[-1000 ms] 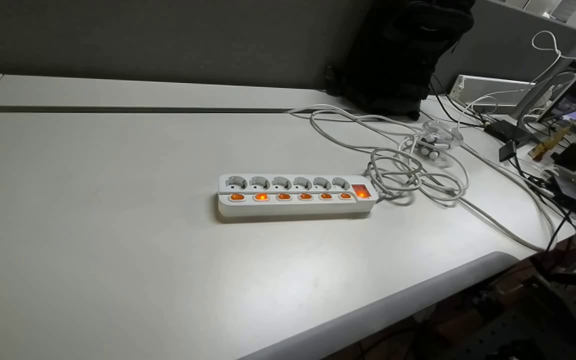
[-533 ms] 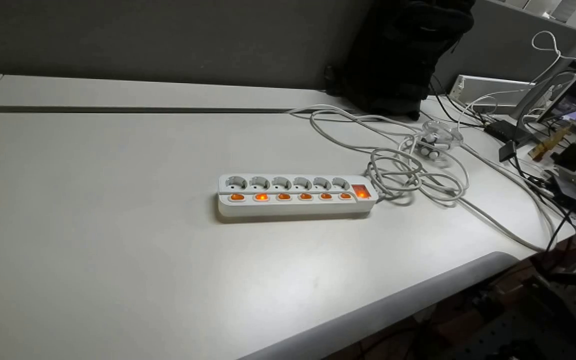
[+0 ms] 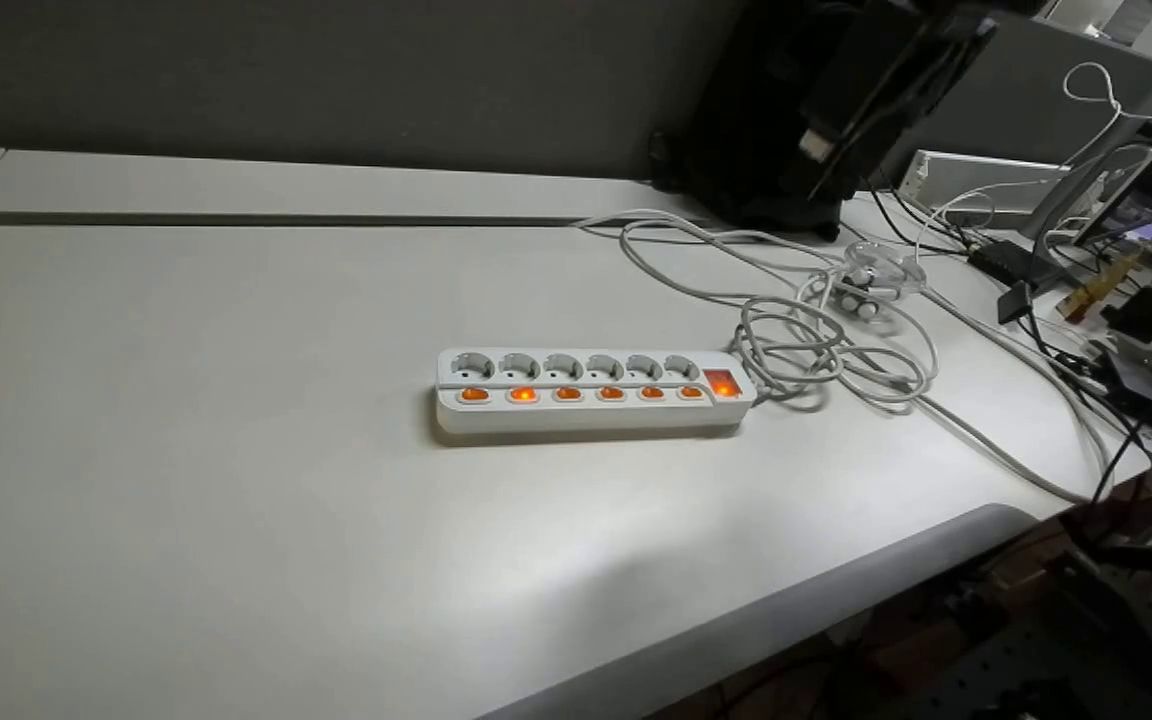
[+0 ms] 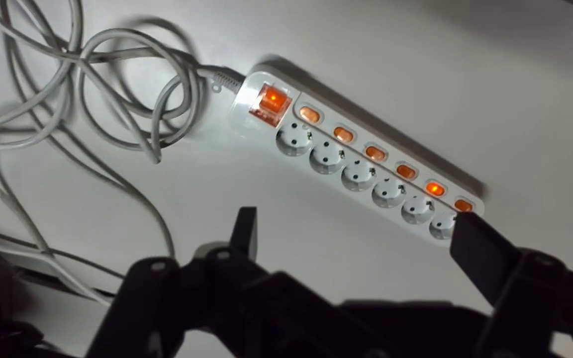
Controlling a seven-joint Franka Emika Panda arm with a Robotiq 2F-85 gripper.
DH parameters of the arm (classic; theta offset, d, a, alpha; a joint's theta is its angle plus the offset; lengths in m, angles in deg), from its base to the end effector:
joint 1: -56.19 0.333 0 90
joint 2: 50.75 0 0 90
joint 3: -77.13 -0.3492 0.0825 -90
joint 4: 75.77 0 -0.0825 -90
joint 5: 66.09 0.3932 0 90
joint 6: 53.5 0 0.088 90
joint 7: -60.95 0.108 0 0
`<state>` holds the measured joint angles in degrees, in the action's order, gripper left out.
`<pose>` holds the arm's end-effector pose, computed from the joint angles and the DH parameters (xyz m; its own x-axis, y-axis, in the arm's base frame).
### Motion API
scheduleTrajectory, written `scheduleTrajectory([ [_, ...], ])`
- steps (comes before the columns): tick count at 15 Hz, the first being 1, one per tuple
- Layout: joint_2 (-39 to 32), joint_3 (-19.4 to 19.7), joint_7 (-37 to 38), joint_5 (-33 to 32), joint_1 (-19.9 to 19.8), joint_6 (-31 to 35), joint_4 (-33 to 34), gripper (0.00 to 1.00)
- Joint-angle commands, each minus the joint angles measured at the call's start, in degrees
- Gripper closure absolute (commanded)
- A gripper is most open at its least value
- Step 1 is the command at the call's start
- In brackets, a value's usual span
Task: Turn off the second left switch on the adapter
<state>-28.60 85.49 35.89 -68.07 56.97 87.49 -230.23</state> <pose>0.3913 -0.0509 0.3888 0.9327 0.3295 0.1466 0.3278 -0.9440 0.0362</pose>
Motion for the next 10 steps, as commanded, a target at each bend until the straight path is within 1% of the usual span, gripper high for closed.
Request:
scheduleTrajectory([
  [1, -6.53, -2.82, 2.74, -0.71, 1.18, 3.05, 0.36, 0.0],
  [2, -8.08, -3.49, 2.5, -0.75, 1.46, 3.8, 0.5, 0.0],
  [3, -9.32, -4.06, 2.18, -0.35, 1.9, 5.3, 0.27, 0.25],
  [4, -10.4, -4.56, 1.92, 0.01, 2.25, 6.59, 0.12, 0.26],
  [8, -13.37, -6.37, 1.99, 1.64, 3.54, 13.04, -1.0, 0.55],
  [10, -14.56, -7.28, 2.31, 1.26, 3.8, 15.31, -1.4, 0.69],
])
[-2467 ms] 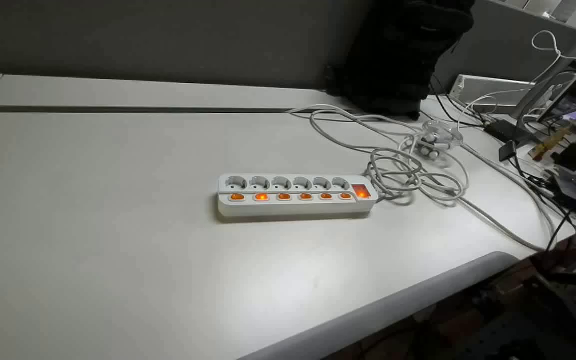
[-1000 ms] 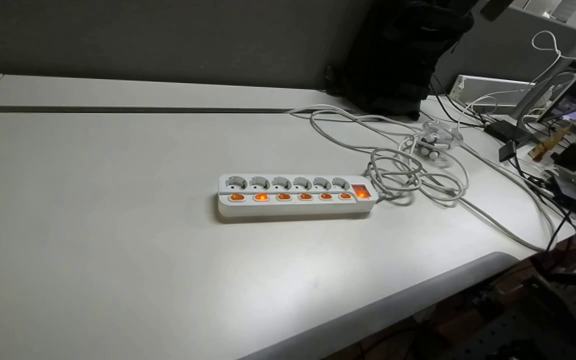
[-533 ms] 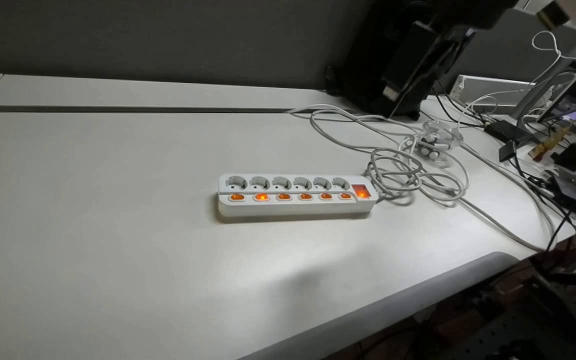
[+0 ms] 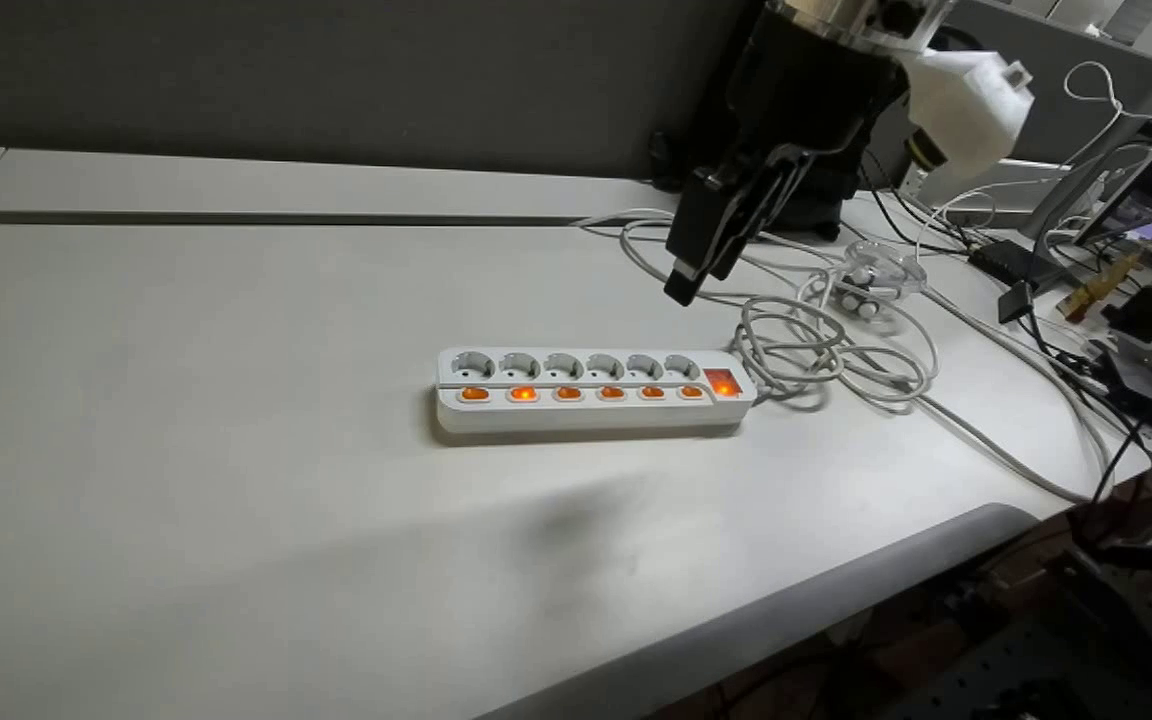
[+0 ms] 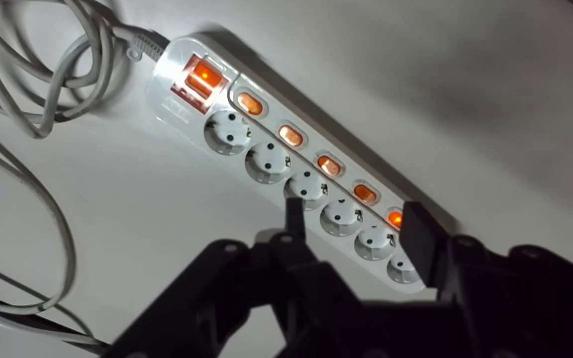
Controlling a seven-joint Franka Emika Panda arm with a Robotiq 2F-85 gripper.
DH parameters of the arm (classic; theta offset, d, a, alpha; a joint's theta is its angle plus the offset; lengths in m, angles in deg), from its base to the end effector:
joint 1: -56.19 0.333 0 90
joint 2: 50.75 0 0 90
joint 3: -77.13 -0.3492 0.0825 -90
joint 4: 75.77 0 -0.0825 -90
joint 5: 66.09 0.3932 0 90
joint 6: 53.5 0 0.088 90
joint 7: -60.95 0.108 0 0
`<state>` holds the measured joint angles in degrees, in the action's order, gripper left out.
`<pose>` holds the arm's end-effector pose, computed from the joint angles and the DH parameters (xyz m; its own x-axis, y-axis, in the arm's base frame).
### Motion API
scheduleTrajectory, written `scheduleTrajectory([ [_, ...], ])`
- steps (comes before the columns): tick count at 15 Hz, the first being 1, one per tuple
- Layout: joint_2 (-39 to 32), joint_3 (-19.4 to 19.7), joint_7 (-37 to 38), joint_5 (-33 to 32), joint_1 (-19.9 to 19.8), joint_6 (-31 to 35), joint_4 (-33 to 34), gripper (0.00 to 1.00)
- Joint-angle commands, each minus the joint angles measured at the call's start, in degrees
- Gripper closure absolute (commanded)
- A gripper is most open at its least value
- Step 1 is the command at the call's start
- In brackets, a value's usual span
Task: Turn off the second left switch on the adapter
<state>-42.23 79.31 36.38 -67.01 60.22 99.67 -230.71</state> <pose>0.4159 0.0142 0.3117 0.8830 0.4573 0.1055 0.4544 -0.8893 0.0518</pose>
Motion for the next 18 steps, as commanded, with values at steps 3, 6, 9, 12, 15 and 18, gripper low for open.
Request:
scheduleTrajectory([
  [3, -2.58, -2.34, 2.66, -0.48, 0.61, 5.75, -1.53, 0.89],
  [6, -4.57, -3.44, 4.14, -1.8, 0.34, 8.08, -1.68, 1.0],
  [9, -5.01, -3.55, 1.83, -0.44, 0.3, 7.34, -1.26, 1.0],
  [12, -5.66, -3.73, 1.66, -0.36, 0.23, 7.53, -1.25, 0.99],
  [15, -5.66, -3.72, 1.63, -0.36, 0.22, 7.53, -1.24, 0.99],
  [18, -5.66, -3.72, 1.62, -0.36, 0.22, 7.53, -1.23, 1.0],
])
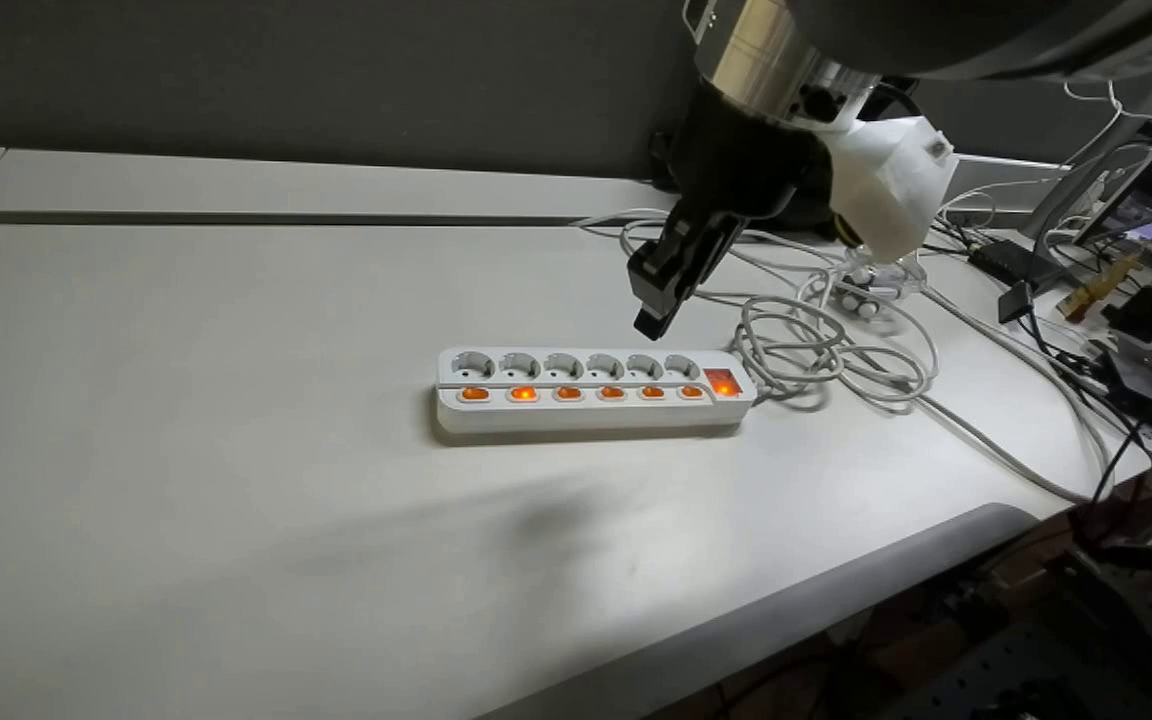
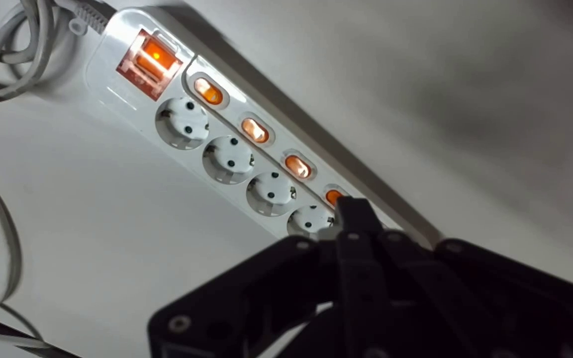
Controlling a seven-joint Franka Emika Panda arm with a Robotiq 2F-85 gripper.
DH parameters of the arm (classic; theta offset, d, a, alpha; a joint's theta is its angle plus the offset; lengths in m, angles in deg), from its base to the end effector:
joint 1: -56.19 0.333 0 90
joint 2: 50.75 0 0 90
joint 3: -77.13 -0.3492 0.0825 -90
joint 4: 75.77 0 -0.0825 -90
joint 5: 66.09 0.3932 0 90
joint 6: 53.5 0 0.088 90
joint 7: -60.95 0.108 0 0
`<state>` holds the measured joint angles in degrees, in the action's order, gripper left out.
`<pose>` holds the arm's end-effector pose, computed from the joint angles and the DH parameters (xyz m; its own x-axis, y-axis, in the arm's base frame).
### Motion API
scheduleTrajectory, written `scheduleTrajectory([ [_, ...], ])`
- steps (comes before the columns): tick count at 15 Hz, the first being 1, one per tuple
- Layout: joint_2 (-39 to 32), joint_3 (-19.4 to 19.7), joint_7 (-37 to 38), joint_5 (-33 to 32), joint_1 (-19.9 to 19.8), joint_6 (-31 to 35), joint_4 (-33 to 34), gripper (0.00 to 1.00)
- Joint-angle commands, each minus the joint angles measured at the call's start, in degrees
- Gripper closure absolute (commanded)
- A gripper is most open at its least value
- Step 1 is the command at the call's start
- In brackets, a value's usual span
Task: Turn off the second left switch on the adapter
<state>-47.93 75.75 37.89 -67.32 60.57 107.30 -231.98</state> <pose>0.4141 0.0427 0.2755 0.8590 0.4991 0.1143 0.4954 -0.8665 0.0604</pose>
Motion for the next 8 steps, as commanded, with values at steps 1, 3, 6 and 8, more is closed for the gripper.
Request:
scheduleTrajectory([
  [1, -0.79, -0.26, 1.45, -1.0, -0.31, 1.03, 0.28, 1.0],
  [3, -2.99, -0.51, 3.85, -2.25, -0.49, 3.35, 1.08, 1.0],
  [6, -6.08, -0.68, 7.74, -5.66, -0.66, 6.6, 1.94, 1.0],
  [8, -8.23, -0.22, 11.4, -9.96, -0.36, 8.14, 2.54, 1.0],
])
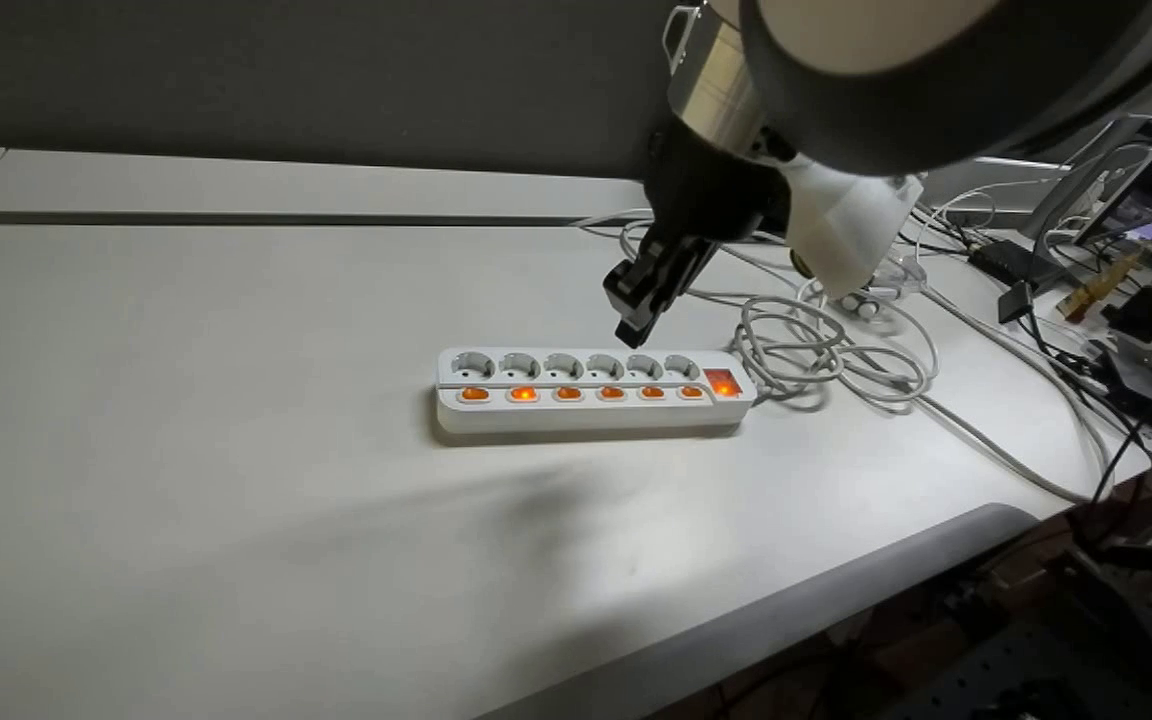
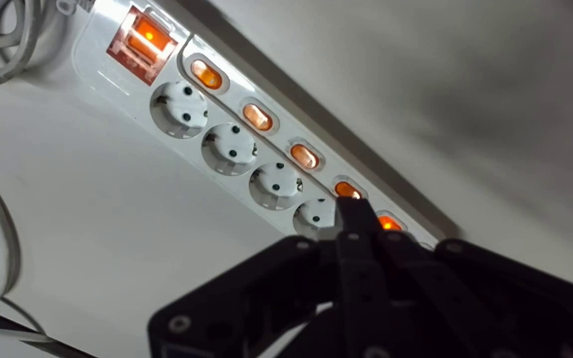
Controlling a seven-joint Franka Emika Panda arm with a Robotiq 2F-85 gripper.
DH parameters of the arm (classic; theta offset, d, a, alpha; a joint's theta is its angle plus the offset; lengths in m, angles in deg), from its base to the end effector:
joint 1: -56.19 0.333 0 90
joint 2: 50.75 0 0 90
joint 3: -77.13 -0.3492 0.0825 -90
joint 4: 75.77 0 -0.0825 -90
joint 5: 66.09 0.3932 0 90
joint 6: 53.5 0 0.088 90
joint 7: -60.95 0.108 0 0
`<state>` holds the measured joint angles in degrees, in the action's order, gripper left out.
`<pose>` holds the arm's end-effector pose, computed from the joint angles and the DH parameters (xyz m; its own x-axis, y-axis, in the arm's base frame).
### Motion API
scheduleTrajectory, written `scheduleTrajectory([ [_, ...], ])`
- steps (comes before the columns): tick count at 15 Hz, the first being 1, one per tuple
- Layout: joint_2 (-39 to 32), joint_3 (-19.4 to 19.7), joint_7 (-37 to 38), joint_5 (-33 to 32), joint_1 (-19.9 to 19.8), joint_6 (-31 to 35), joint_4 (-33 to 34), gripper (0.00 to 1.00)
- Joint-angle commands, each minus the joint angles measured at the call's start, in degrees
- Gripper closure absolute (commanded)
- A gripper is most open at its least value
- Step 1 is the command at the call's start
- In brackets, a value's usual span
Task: Turn off the second left switch on the adapter
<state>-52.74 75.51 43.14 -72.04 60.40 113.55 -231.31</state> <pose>0.4226 0.0496 0.2552 0.8597 0.4901 0.1438 0.4824 -0.8716 0.0868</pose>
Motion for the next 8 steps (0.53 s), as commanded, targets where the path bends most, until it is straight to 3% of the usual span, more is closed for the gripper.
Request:
scheduleTrajectory([
  [1, -4.43, 0.38, 8.09, -7.36, 0.26, 2.22, 2.28, 1.0],
  [4, -7.11, 2.36, 13.45, -12.06, 2.73, 2.89, 3.89, 1.0],
  [8, -10.11, 3.4, 16.84, -13.15, 5.23, 3.85, 6.07, 1.0],
])
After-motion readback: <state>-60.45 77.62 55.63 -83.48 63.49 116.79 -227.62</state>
